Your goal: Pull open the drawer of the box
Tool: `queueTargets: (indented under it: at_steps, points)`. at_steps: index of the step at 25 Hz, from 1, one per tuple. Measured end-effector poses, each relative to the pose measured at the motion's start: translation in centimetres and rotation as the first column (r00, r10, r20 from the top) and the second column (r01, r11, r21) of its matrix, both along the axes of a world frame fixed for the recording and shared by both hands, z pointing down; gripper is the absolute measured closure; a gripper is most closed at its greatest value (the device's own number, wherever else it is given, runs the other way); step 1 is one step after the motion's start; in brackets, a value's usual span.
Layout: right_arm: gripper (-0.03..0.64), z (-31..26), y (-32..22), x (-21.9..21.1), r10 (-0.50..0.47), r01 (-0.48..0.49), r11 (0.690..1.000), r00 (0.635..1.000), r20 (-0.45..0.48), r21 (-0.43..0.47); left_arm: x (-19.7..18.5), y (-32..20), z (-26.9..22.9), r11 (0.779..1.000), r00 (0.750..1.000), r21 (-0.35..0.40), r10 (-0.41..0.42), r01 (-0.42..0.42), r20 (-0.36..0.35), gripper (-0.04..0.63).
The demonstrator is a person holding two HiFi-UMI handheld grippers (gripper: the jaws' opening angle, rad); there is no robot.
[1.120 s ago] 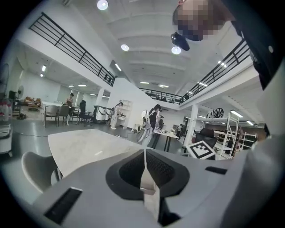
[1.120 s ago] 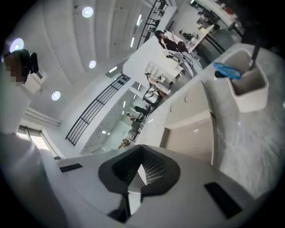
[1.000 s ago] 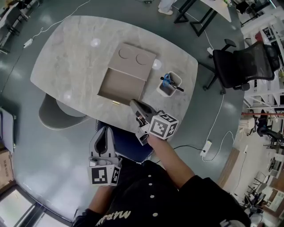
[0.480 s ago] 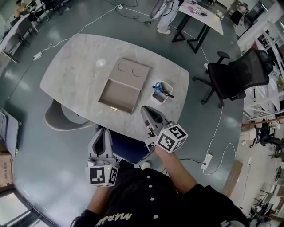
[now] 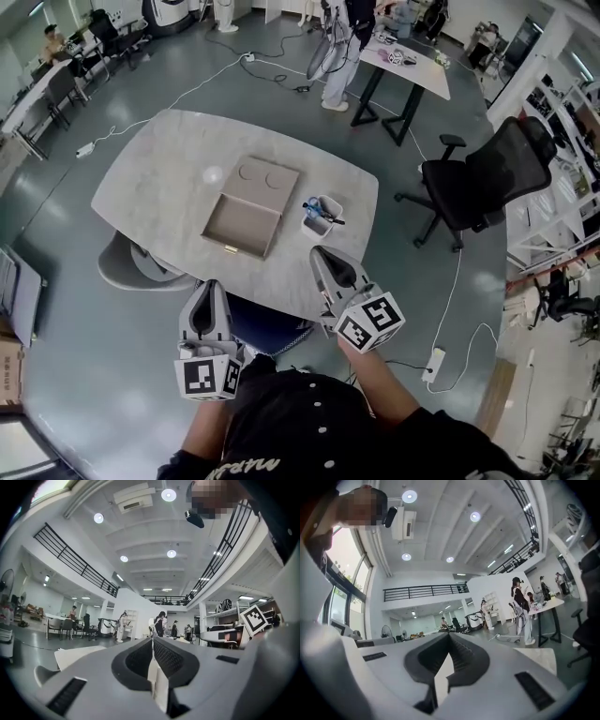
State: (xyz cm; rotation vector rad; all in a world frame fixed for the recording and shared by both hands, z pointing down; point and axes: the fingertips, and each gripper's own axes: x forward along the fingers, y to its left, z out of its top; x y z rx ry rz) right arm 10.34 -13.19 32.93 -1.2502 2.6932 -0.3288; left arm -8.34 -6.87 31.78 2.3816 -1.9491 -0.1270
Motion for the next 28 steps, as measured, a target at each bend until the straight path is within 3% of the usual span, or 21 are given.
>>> queueTargets:
  at_steps: [5, 18, 28]
  points:
    - [0.62, -2.0, 2.8, 2.4, 0.07, -0.065, 0.993, 0.996, -0.052, 0.101, 1.5, 2.3, -0.9, 0.999, 1.0, 0.035, 0.001, -0.002, 0.019, 0.575]
    - [0.62, -4.2, 5.0, 5.6, 0.144, -0.11, 0.97, 0.978, -0.15, 0.216, 1.9, 4.6, -2.3, 0.997, 0.997, 0.074, -0.039, 0.034, 0.06, 0.575]
    - [0.62, -4.2, 5.6, 4.9, 0.149, -0.114, 0.969, 0.977, -0.154, 0.217, 1.4, 5.4, -2.5, 0.996, 0.996, 0.079, -0.05, 0.044, 0.07, 0.575]
